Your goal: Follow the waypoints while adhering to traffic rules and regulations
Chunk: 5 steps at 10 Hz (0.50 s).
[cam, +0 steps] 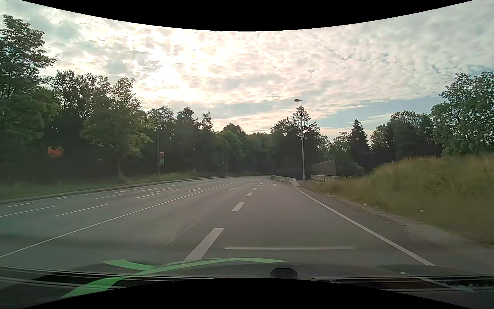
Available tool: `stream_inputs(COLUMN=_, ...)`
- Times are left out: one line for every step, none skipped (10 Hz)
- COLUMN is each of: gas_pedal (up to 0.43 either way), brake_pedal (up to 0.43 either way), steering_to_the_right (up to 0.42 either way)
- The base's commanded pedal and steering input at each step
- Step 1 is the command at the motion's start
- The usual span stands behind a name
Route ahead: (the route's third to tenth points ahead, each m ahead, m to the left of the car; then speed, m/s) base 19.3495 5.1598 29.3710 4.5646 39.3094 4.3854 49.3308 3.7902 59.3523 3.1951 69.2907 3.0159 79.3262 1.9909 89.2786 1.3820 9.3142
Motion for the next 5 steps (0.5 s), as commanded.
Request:
stream_inputs(gas_pedal=0.319, brake_pedal=0.0, steering_to_the_right=0.0)
stream_inputs(gas_pedal=0.331, brake_pedal=0.0, steering_to_the_right=-0.001)
stream_inputs(gas_pedal=0.331, brake_pedal=0.0, steering_to_the_right=-0.002)
stream_inputs(gas_pedal=0.331, brake_pedal=0.0, steering_to_the_right=-0.004)
stream_inputs(gas_pedal=0.331, brake_pedal=0.0, steering_to_the_right=-0.006)
